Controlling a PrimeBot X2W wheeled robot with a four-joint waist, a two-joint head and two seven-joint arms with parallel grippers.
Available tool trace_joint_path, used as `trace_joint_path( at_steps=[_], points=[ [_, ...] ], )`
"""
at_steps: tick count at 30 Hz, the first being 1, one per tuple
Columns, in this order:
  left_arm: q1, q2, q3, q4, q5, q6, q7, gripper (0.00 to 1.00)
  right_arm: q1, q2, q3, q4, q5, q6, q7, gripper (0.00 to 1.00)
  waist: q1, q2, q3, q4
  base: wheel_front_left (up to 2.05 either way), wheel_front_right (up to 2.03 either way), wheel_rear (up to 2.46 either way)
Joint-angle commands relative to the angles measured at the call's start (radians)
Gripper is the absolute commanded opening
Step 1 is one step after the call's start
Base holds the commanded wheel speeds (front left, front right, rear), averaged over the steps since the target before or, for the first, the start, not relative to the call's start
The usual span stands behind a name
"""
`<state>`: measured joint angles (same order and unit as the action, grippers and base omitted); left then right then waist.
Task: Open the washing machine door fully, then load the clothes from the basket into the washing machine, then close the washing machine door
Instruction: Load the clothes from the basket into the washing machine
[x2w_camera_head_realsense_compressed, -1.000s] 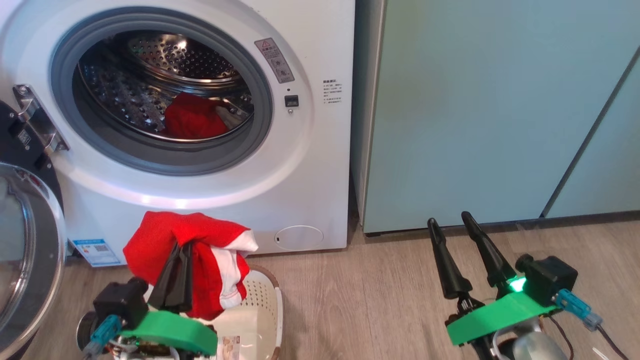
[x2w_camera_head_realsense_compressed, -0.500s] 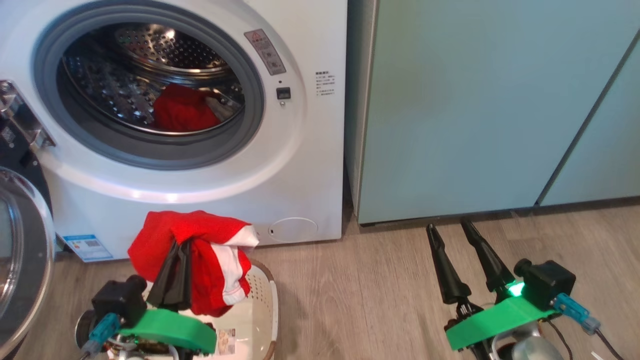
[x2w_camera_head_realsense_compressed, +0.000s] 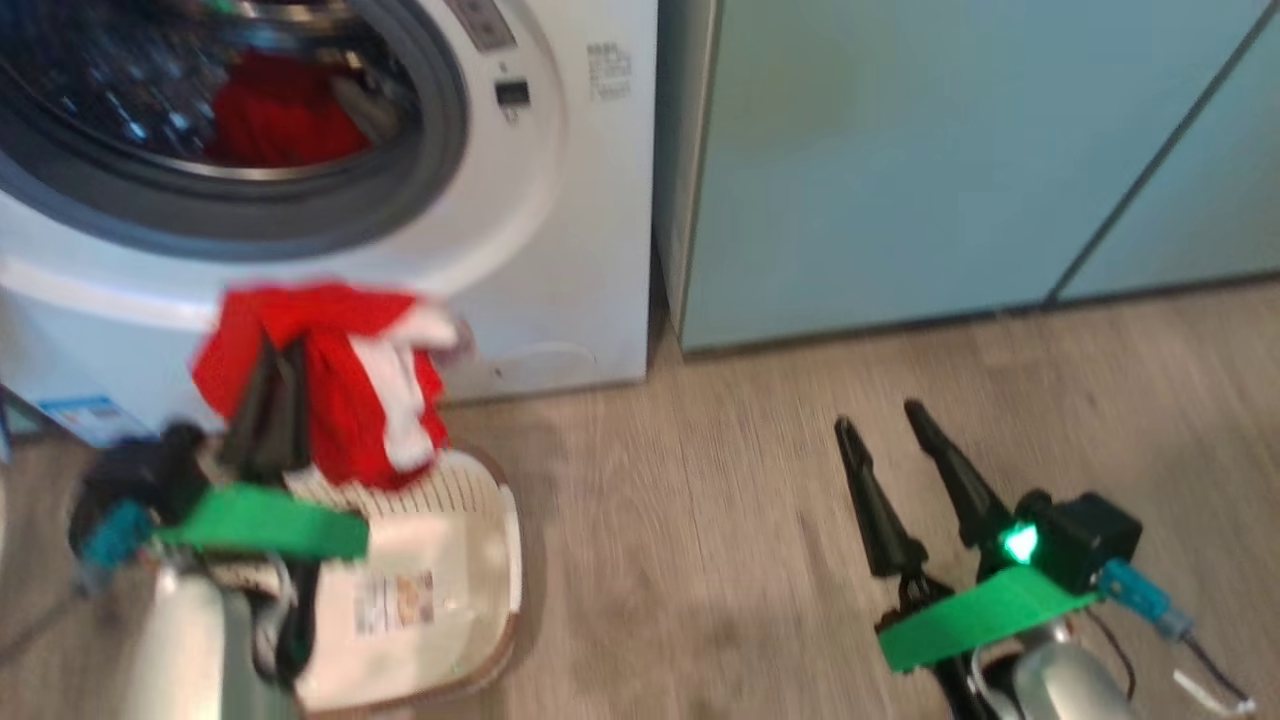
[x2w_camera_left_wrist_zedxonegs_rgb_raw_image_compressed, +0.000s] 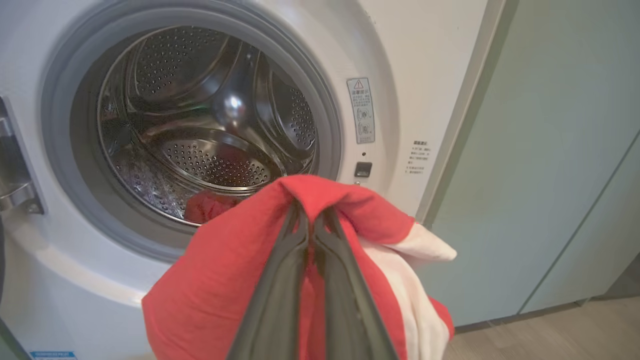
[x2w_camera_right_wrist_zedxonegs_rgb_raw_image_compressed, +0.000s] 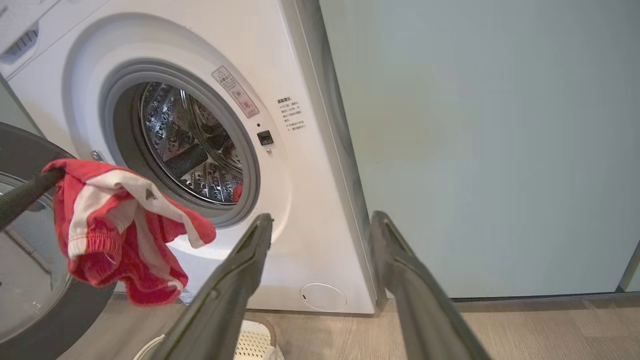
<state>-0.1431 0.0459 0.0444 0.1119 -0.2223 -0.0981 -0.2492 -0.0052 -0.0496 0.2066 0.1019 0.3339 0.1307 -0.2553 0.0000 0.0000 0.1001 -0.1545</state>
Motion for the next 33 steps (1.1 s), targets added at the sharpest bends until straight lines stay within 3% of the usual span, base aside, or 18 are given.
trace_joint_path(
  at_steps=[1,12,19,23,33],
  points=[
    [-0.094,0.013,0.049,-0.033,0.011,-0.008,-0.013,0.0,-0.062,-0.001,0.026,-0.043,-0.009,0.0,-0.006,1.0,0.0,0.0,0.096,-0.033,0.0,0.0,0.0],
    [-0.484,0.162,0.192,0.069,0.038,-0.03,-0.013,0.0,-0.133,-0.001,0.049,-0.091,0.025,0.0,-0.006,1.0,0.0,0.0,0.324,-0.13,0.0,0.0,0.0],
    [-0.673,0.248,0.23,0.169,0.033,-0.031,-0.013,0.0,-0.146,-0.001,0.043,-0.111,0.049,0.0,-0.006,1.0,0.0,0.0,0.418,-0.179,0.0,0.0,0.0],
    [-0.821,0.337,0.198,0.272,0.048,-0.032,-0.013,0.0,-0.164,-0.001,0.052,-0.122,0.068,0.0,-0.006,1.0,0.0,0.0,0.478,-0.201,0.0,0.0,0.0],
    [-1.173,0.52,-0.029,0.527,0.07,-0.032,0.026,0.0,-0.206,-0.001,0.098,-0.132,0.121,0.0,-0.006,1.0,0.0,0.0,0.579,-0.245,0.0,0.0,0.0]
  ],
)
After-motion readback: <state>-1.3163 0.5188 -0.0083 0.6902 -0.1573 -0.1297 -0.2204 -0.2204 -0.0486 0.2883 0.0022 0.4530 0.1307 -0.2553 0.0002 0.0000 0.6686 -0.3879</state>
